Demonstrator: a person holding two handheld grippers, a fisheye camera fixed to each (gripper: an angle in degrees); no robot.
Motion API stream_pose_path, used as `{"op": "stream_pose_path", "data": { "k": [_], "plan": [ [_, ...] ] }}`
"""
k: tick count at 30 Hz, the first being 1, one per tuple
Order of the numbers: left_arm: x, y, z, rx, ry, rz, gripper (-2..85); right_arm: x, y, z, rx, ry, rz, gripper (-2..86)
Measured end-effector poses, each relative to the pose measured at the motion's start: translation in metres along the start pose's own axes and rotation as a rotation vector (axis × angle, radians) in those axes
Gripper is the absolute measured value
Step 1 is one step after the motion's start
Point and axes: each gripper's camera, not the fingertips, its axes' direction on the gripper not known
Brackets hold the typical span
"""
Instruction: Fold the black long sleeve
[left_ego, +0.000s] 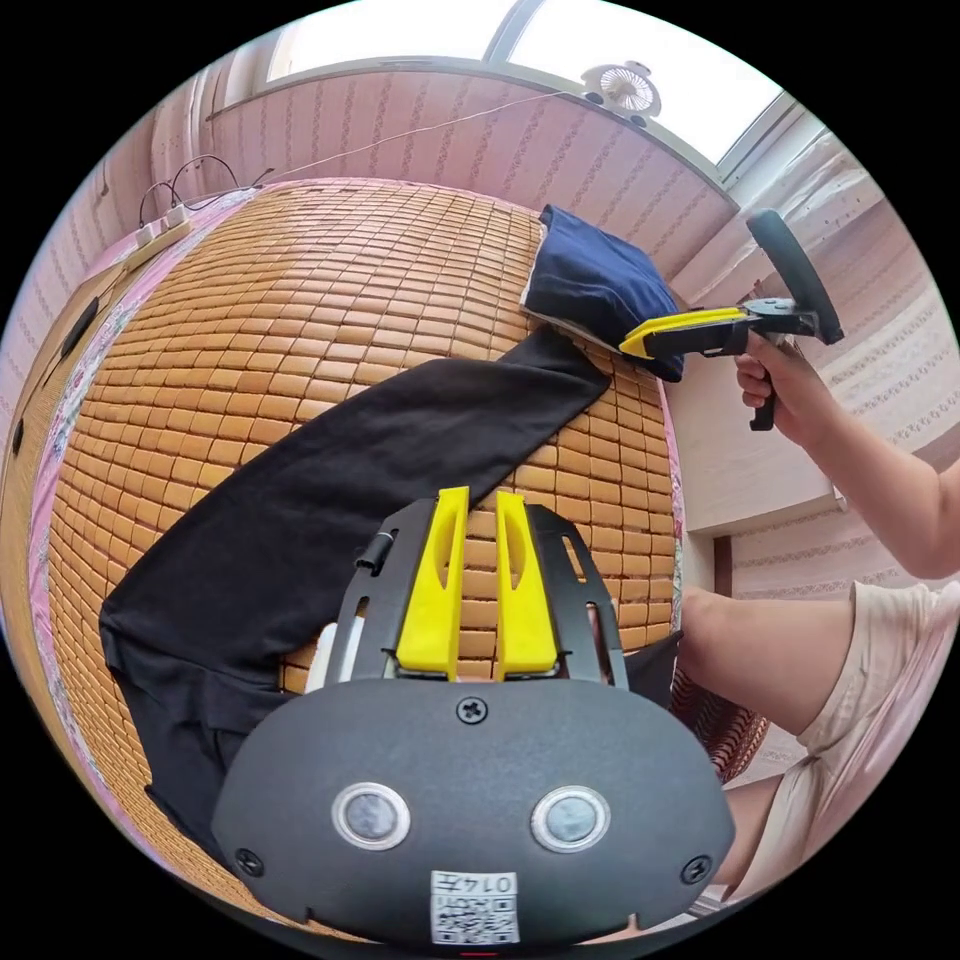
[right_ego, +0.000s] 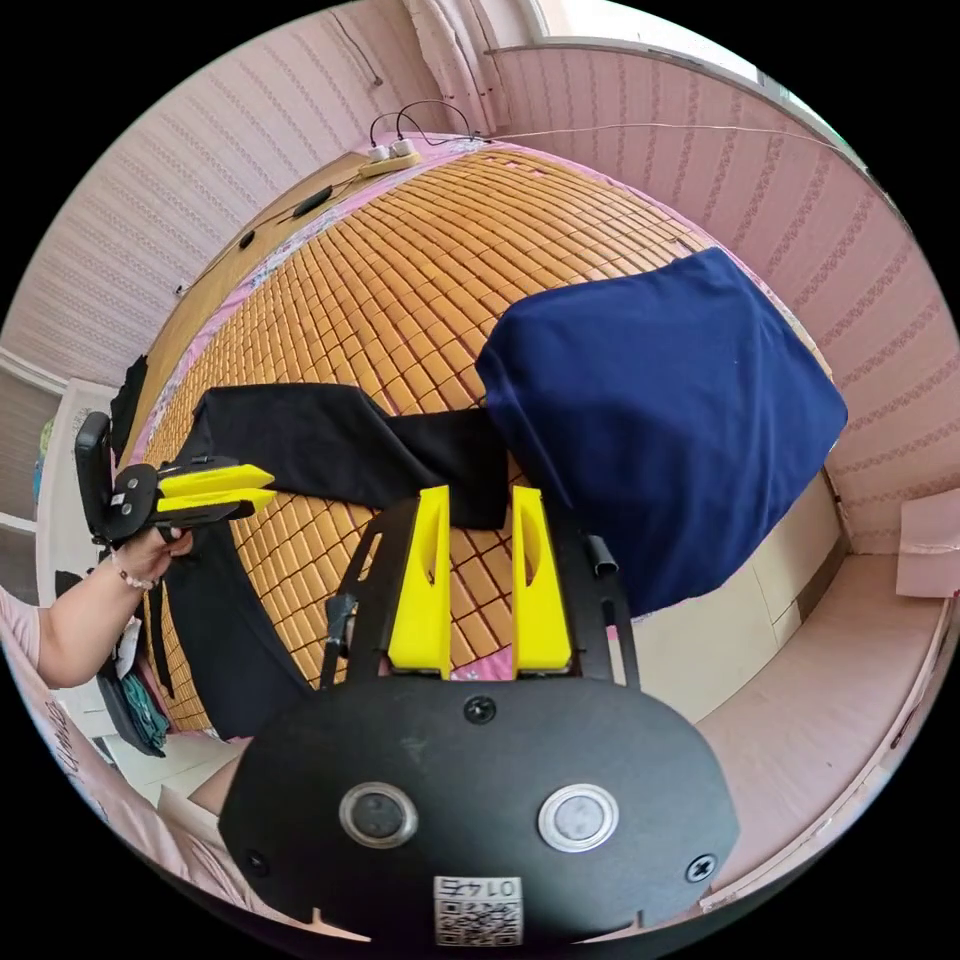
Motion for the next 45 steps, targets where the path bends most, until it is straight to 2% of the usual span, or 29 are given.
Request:
{"op": "stream_pose_path", "data": {
  "k": [5,10,12,16,23,27,29,37,40,45],
  "plan": [
    [0.006,-0.008,0.015,-0.019,-0.035,-0.019,5.5,-0.039,-0.036,0.039,-0.041,0.222,-0.053,8.1],
    [0.005,-0.001,0.023,-0.048,-0.020,-0.063,5.3,-0.063,-0.034,0.038,-0.033,0.286,-0.112,1.9],
    [0.008,0.005,0.021,-0.040,-0.010,-0.065,5.1,-0.069,-0.032,0.034,-0.027,0.412,-0.125,1.3],
    [0.012,0.013,0.015,-0.027,0.004,-0.074,4.9,-0.084,-0.036,0.035,-0.051,0.456,-0.171,1.4],
    [0.020,0.043,-0.029,0.067,0.014,-0.143,5.2,-0.106,-0.030,-0.006,-0.033,0.325,-0.170,8.9],
    [0.024,0.078,-0.058,0.114,0.009,-0.214,5.2,-0.123,-0.018,-0.006,-0.042,0.295,-0.184,4.3],
    [0.025,0.096,-0.068,0.120,0.004,-0.249,5.1,-0.128,-0.022,0.015,-0.130,0.297,-0.194,0.7],
    [0.023,0.195,-0.132,0.144,-0.046,-0.432,5.0,-0.137,-0.046,0.007,-0.174,0.344,-0.149,1.6],
    [0.025,0.252,-0.163,0.147,-0.076,-0.552,5.0,-0.164,-0.054,-0.010,-0.157,0.332,-0.209,5.1],
    [0.038,0.380,-0.223,0.174,-0.186,-0.863,4.9,-0.257,-0.066,-0.024,-0.144,0.231,-0.488,5.7]
  ]
}}
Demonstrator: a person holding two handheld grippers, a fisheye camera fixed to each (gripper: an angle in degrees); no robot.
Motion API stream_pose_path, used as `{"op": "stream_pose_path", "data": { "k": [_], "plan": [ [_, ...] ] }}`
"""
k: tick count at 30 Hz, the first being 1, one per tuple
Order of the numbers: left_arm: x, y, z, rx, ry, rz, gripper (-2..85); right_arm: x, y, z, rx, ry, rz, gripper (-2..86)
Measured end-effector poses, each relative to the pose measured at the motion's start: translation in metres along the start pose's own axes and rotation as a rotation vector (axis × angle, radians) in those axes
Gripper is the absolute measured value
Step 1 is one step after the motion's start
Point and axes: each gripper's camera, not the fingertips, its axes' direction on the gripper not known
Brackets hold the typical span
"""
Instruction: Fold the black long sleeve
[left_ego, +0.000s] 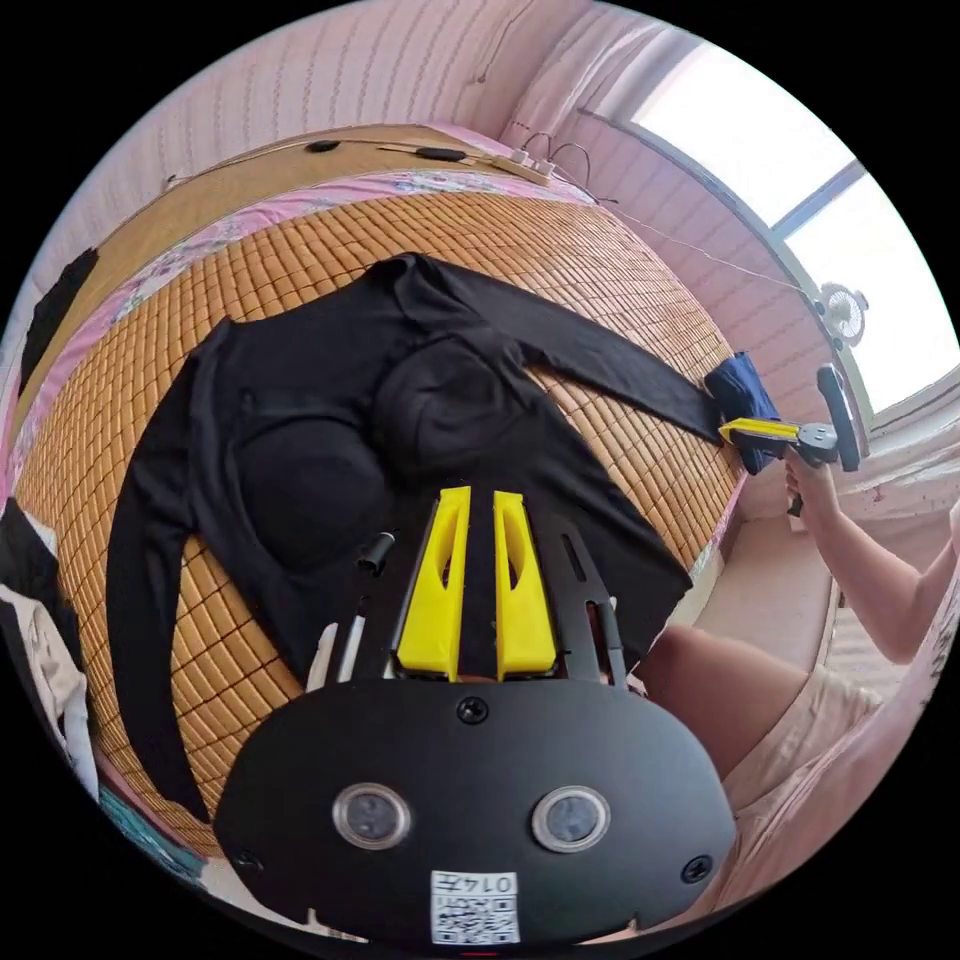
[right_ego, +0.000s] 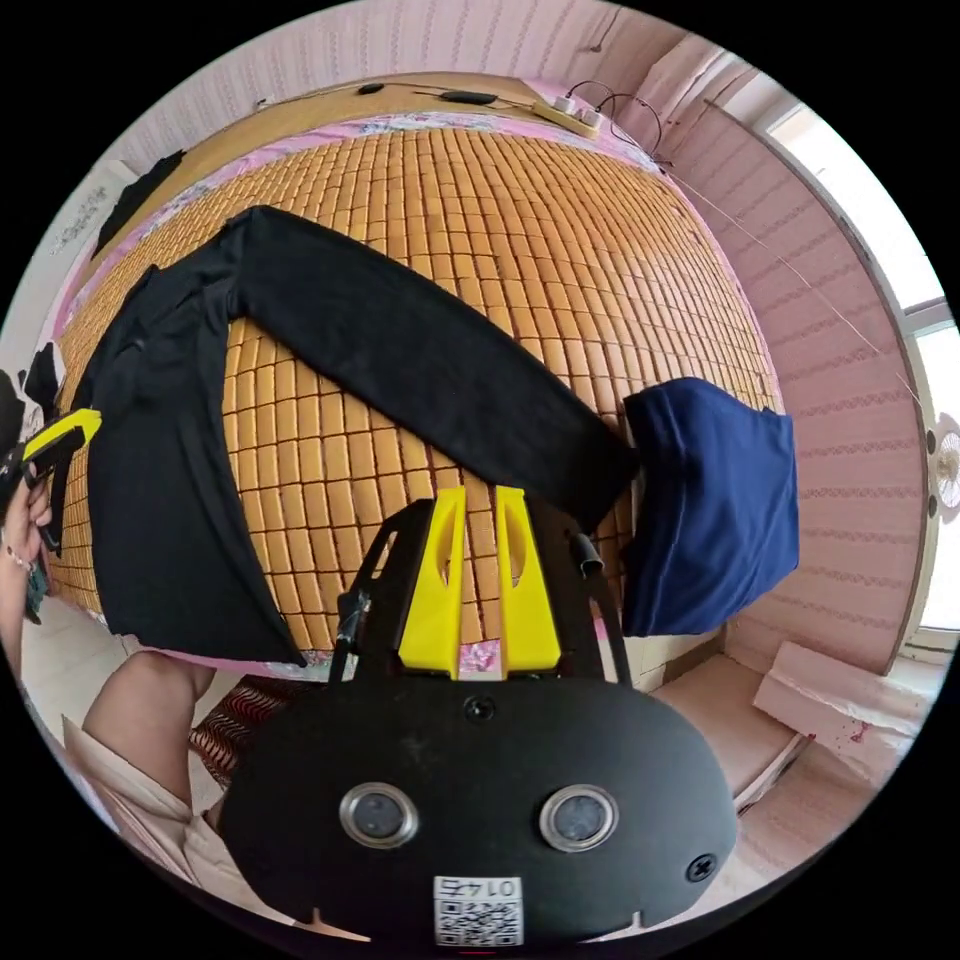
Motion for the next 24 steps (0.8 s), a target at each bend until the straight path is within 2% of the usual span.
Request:
{"op": "stream_pose_path", "data": {
  "k": [7,11,14,17,21,24],
  "plan": [
    [-0.106,0.122,-0.082,0.037,-0.235,-0.352,4.9,-0.171,-0.109,-0.032,0.114,-0.236,-0.537,5.6],
    [-0.166,0.199,-0.133,0.062,-0.352,-0.554,4.9,-0.274,-0.170,-0.056,0.201,-0.338,-0.750,5.5],
    [-0.207,0.250,-0.163,0.091,-0.407,-0.697,4.9,-0.345,-0.206,-0.072,0.232,-0.397,-0.859,5.5],
    [-0.249,0.289,-0.184,0.146,-0.412,-0.818,4.9,-0.413,-0.232,-0.077,0.229,-0.362,-0.946,5.7],
    [-0.304,0.319,-0.203,0.215,-0.383,-0.918,5.7,-0.472,-0.259,-0.074,0.193,-0.342,-0.961,6.5],
    [-0.335,0.332,-0.202,0.183,-0.352,-0.960,6.3,-0.507,-0.273,-0.063,0.169,-0.270,-0.956,7.2]
  ]
}}
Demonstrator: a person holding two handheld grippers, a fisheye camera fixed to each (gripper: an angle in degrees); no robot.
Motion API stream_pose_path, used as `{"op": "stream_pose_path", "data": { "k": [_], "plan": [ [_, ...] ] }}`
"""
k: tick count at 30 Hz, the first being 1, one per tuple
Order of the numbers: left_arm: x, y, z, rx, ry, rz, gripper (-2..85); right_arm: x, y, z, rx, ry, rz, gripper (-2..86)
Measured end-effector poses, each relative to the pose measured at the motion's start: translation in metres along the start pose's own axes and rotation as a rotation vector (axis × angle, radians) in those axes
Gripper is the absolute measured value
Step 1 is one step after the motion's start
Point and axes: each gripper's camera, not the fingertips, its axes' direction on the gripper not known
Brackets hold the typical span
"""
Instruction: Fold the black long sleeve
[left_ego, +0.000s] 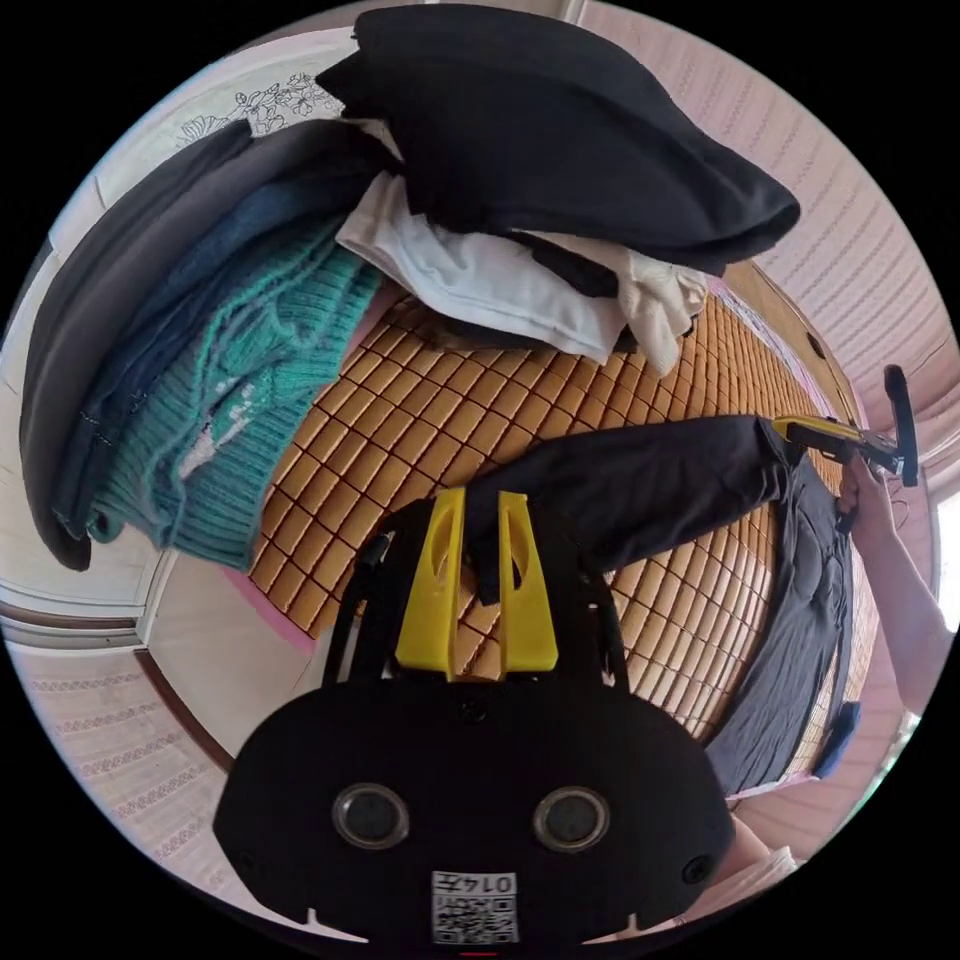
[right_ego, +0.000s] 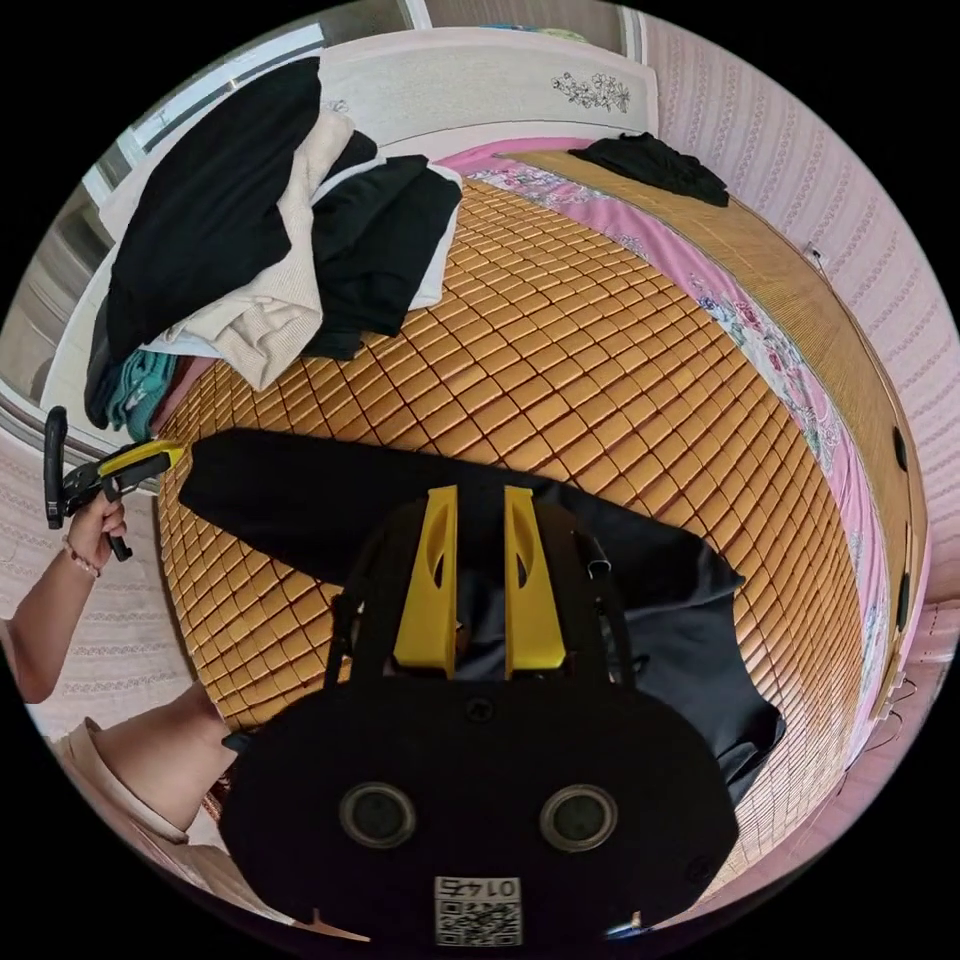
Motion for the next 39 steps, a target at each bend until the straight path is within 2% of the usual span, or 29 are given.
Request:
{"op": "stream_pose_path", "data": {
  "k": [2,3,6,11,13,16,20,23,26,30,34,39],
  "plan": [
    [-0.011,-0.006,0.013,-0.086,0.010,-0.015,5.9,-0.003,-0.014,0.024,-0.104,0.018,0.003,6.3],
    [-0.015,-0.007,0.008,-0.050,0.020,0.021,5.1,-0.003,-0.016,0.027,-0.113,0.018,0.007,6.0],
    [-0.031,-0.014,-0.007,-0.027,0.052,0.012,0.1,-0.004,-0.021,0.021,-0.084,0.024,0.005,1.8],
    [-0.046,-0.044,-0.036,0.070,0.005,0.065,-0.7,-0.002,-0.039,0.012,-0.042,0.020,0.008,-0.6],
    [-0.051,-0.058,-0.030,0.066,-0.032,0.069,-0.4,0.000,-0.046,0.014,-0.053,0.000,0.018,-0.4],
    [-0.069,-0.077,-0.016,-0.017,-0.076,-0.035,1.2,0.005,-0.047,0.012,-0.042,-0.027,0.040,1.0],
    [-0.083,-0.067,-0.053,0.086,-0.045,-0.066,4.1,0.022,-0.012,-0.038,0.093,-0.059,0.106,5.4],
    [-0.068,-0.042,-0.081,0.091,-0.024,0.040,4.4,0.036,0.051,-0.075,0.145,0.010,0.181,5.8],
    [-0.031,-0.008,-0.085,-0.030,0.069,0.206,4.3,0.052,0.129,-0.092,0.064,0.065,0.327,6.0],
    [0.037,0.051,-0.070,-0.296,0.284,0.417,4.8,0.044,0.226,-0.091,-0.125,-0.010,0.492,6.8],
    [0.081,0.088,-0.057,-0.486,0.304,0.605,6.0,0.000,0.318,-0.087,-0.385,-0.048,0.587,9.1],
    [0.102,0.104,-0.050,-0.606,0.225,0.755,6.4,-0.039,0.388,-0.092,-0.504,-0.036,0.707,10.6]
  ]
}}
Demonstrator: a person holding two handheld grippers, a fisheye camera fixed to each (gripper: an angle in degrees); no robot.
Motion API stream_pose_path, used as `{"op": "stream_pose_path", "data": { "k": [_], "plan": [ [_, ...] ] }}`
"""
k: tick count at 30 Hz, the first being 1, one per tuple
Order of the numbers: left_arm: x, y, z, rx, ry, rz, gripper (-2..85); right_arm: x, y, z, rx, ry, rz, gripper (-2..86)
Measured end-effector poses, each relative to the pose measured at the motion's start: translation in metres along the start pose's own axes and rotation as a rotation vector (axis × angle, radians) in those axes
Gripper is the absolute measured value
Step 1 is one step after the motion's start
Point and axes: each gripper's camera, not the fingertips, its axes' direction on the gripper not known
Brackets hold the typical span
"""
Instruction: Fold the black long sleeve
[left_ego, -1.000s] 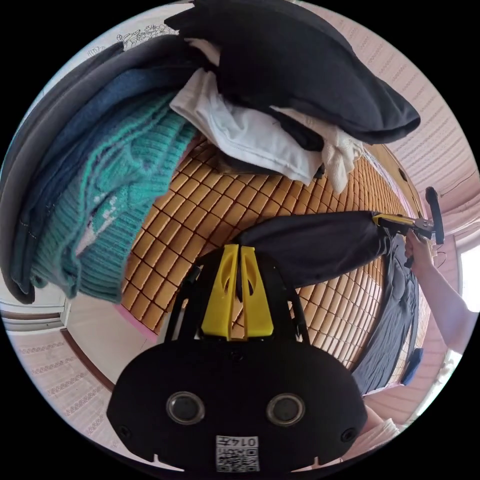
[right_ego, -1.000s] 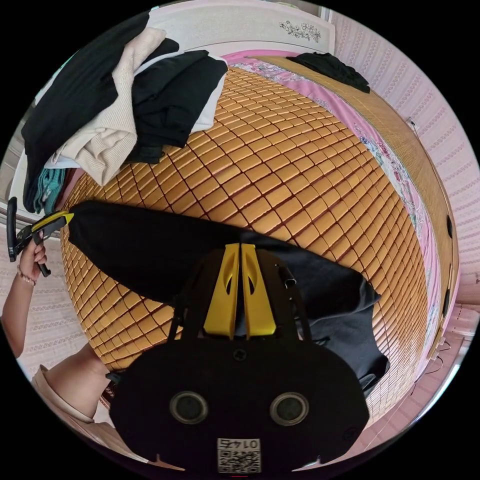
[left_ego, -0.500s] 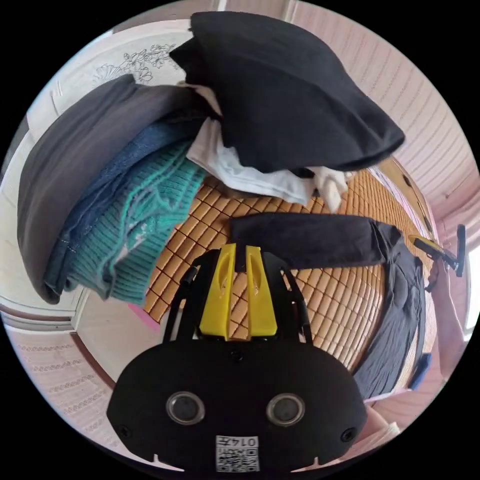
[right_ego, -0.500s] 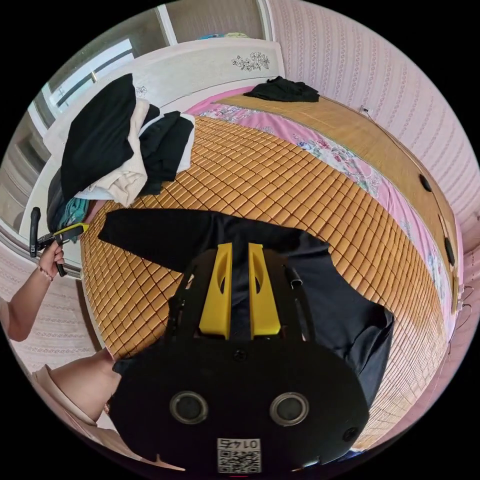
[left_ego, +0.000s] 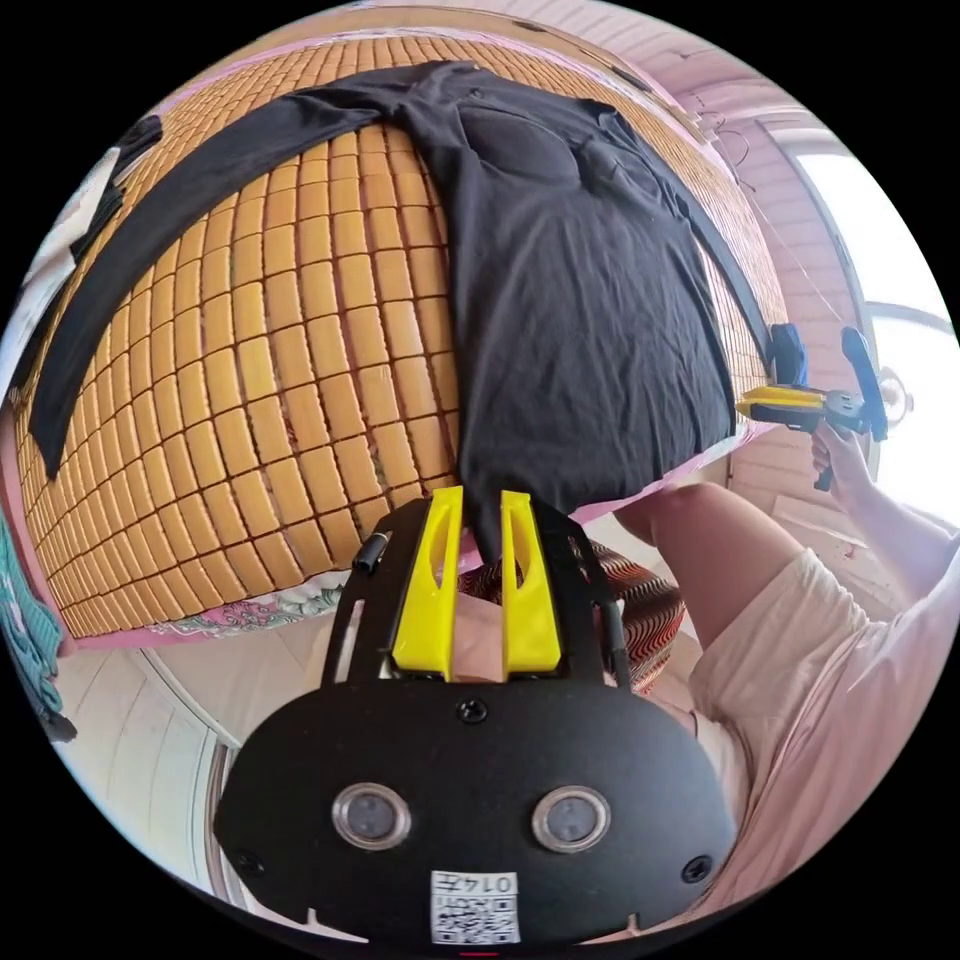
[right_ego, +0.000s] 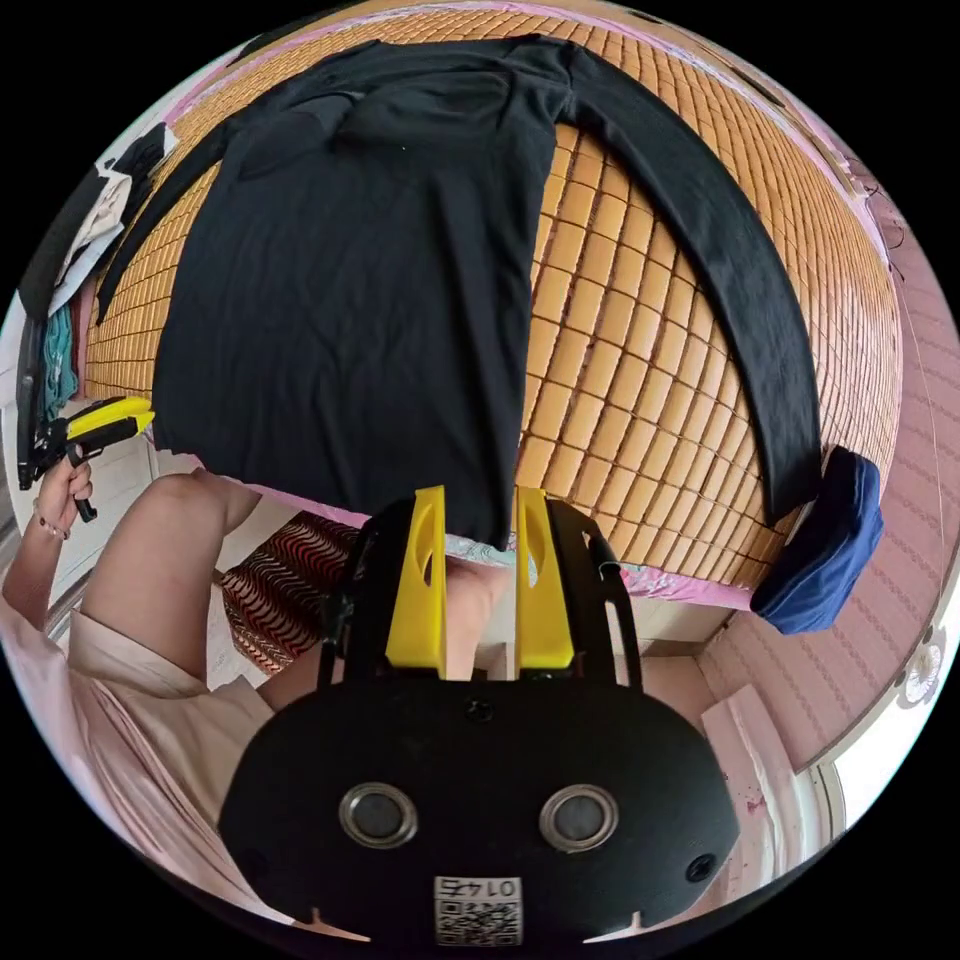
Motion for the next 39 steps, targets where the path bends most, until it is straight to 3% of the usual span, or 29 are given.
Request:
{"op": "stream_pose_path", "data": {
  "k": [6,12,19,25,30,39],
  "plan": [
    [-0.004,0.003,0.000,-0.078,-0.034,0.093,0.0,0.013,0.020,0.022,0.025,-0.086,0.079,6.3],
    [0.001,0.026,-0.005,-0.109,-0.079,0.221,-0.9,0.014,0.056,0.022,0.077,-0.158,0.002,0.5],
    [-0.012,0.061,0.000,0.018,-0.091,0.176,-0.6,-0.011,0.078,0.039,0.150,-0.099,-0.048,0.6],
    [-0.023,0.122,-0.022,0.273,-0.116,0.134,0.4,-0.043,0.108,0.035,0.231,0.037,-0.073,5.2],
    [-0.070,0.192,-0.065,0.570,-0.158,-0.083,1.0,-0.074,0.129,0.004,0.334,0.071,-0.105,6.2],
    [-0.184,0.250,-0.102,0.910,-0.239,-0.409,4.5,-0.233,0.037,-0.066,0.538,0.068,-0.570,6.4]
  ]
}}
